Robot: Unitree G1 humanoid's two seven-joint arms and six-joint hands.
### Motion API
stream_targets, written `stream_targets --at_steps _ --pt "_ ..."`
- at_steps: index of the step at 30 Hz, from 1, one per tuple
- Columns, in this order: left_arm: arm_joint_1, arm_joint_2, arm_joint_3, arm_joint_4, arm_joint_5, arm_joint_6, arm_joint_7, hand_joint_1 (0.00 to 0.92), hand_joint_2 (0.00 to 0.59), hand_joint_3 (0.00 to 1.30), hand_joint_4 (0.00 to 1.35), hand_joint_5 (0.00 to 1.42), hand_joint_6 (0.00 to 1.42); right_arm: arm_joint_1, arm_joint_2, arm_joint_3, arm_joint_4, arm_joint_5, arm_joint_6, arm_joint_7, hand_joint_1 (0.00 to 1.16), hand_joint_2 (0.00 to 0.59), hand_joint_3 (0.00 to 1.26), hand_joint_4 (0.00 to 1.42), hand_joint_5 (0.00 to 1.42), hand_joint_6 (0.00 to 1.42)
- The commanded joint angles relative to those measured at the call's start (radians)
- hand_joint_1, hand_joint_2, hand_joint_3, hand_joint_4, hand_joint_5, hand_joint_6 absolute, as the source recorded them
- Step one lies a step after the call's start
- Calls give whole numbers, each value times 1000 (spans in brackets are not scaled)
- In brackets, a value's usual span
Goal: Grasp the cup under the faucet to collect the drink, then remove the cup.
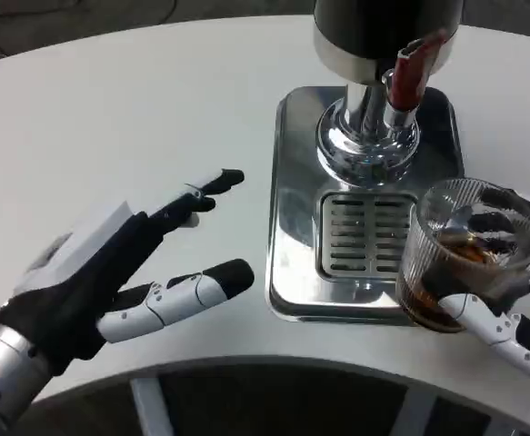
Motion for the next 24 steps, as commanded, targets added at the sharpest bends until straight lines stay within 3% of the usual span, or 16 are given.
stream_targets --at_steps 1,13,24 --pt "20 35 -6 -45 47 45 -9 0 92 85 11 82 144 30 14 27 -56 -7 -64 6 848 178 860 984 1215 1074" --pt "17 109 -46 -142 105 147 -88 0 93 16 0 0 99 68 30 100 -113 -34 -89 29 848 178 860 992 1229 1111" --pt "17 135 -69 -200 115 150 -123 0 91 0 0 0 80 66 19 142 -136 -38 -86 74 848 178 868 997 1240 1118"
